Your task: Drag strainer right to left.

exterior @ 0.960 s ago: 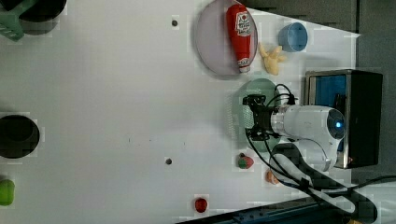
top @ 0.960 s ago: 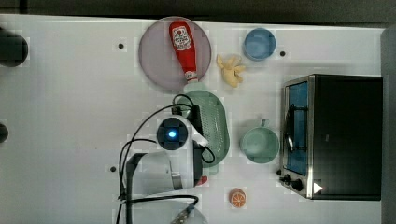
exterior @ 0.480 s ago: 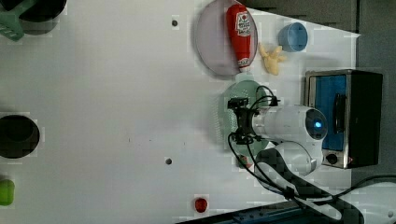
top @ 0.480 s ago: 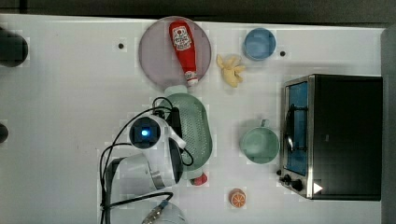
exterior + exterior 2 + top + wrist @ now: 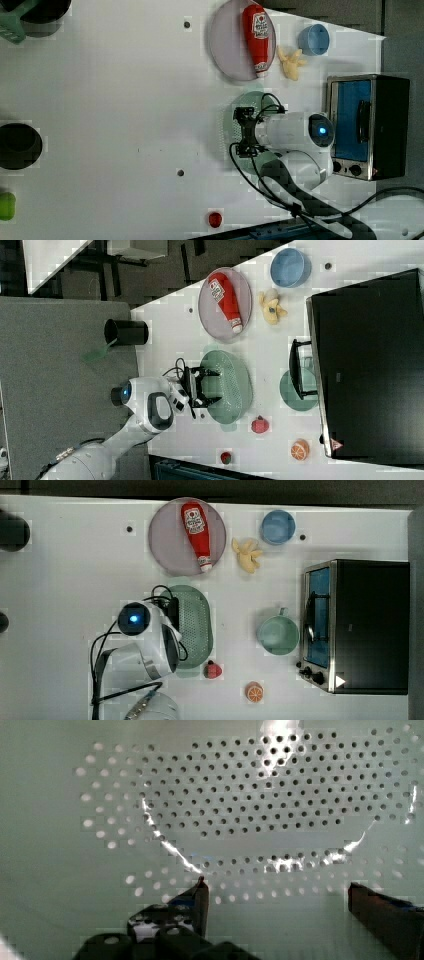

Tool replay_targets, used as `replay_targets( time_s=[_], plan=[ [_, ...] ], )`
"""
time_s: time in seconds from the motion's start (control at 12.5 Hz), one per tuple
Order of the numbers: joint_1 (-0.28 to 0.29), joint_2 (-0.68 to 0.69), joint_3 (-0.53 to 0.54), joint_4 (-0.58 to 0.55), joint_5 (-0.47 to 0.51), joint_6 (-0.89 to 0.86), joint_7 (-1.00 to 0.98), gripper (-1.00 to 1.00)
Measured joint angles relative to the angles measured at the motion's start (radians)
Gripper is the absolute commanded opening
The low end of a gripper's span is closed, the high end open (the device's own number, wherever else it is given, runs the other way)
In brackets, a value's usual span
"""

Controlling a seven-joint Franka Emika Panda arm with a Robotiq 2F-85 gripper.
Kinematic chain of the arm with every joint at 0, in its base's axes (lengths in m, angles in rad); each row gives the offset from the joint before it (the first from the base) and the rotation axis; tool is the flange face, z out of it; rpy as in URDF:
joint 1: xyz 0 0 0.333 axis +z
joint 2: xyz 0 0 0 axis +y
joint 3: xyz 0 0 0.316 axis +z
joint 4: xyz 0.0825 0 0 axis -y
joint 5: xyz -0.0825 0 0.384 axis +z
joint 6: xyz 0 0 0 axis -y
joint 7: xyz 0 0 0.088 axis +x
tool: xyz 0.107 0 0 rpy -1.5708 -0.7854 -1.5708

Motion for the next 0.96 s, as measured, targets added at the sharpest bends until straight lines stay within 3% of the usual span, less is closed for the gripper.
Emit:
replay_targets(
  time_s=[0.64,0.96],
  plan=[
    [0.129,0.116,0.051,0.17,0.016,-0.04,0.105,1.0],
    [0.168,0.155,0.055,0.26,0.091,-0.091,0.129,1.0]
  ],
)
